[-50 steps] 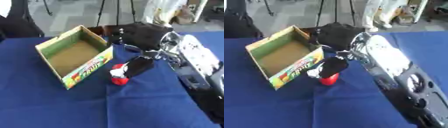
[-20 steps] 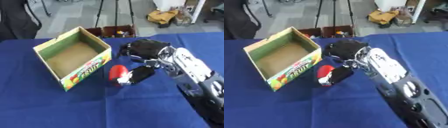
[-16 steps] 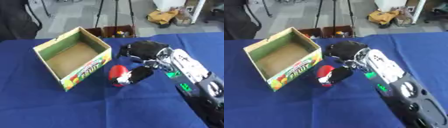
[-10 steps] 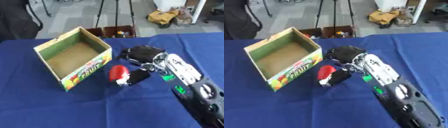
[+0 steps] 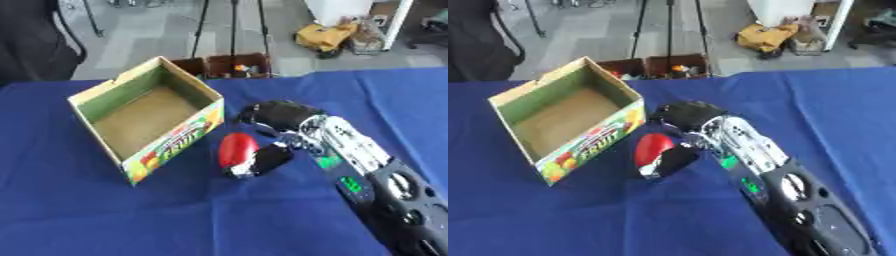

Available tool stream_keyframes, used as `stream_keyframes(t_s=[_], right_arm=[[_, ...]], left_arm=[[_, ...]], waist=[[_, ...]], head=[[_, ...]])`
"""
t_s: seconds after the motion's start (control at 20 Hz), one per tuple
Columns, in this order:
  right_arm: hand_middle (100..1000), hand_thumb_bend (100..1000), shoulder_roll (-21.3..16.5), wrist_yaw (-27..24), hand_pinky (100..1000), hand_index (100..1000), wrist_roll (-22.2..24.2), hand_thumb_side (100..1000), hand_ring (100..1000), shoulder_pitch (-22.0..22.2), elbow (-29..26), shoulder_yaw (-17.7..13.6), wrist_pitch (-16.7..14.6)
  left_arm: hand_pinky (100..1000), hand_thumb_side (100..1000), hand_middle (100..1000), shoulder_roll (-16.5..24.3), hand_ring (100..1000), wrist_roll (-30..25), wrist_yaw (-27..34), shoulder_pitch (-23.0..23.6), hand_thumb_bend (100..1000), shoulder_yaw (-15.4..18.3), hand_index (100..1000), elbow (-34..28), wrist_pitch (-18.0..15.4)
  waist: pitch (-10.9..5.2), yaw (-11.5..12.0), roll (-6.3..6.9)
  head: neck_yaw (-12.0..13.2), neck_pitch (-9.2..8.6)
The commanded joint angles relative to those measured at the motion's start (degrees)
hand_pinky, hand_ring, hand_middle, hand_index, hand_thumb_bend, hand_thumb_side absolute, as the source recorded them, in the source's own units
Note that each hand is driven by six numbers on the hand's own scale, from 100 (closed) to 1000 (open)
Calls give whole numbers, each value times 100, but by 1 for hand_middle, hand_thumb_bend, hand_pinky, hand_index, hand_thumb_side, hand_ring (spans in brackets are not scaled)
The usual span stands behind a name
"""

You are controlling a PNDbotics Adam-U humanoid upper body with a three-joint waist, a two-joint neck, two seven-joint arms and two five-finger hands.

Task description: Pick up objects on the table and place them in the box.

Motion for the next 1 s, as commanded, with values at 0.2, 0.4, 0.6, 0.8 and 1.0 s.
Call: stream_keyframes(t_s=[0.2, 0.4, 0.6, 0.8, 1.0], right_arm=[[832, 655, 72, -274, 632, 941, -131, 753, 706, -74, 141, -130, 228], [828, 656, 122, -367, 627, 937, -219, 684, 699, -79, 258, -166, 362], [817, 658, 186, -499, 611, 941, -240, 619, 676, -86, 388, -219, 469], [803, 662, 284, -797, 582, 946, -218, 527, 640, -64, 450, -298, 602], [802, 659, 290, -986, 582, 941, -302, 496, 643, -81, 501, -319, 760]], left_arm=[[716, 1000, 851, 74, 853, -5, 18, -66, 100, 26, 888, -85, 21], [716, 1000, 851, 70, 853, 0, 19, -63, 100, 26, 887, -85, 23], [716, 1000, 851, 63, 853, 4, 21, -60, 100, 26, 887, -85, 25], [717, 1000, 851, 54, 853, 8, 21, -59, 100, 28, 886, -85, 32], [717, 1000, 850, 48, 852, 2, 26, -59, 100, 19, 885, -85, 38]], waist=[[-96, 8, -71], [-84, 13, -68], [-71, 13, -72], [-54, 18, -69], [-46, 17, -74]], head=[[8, -72], [16, -60], [22, -59], [29, -58], [33, -52]])
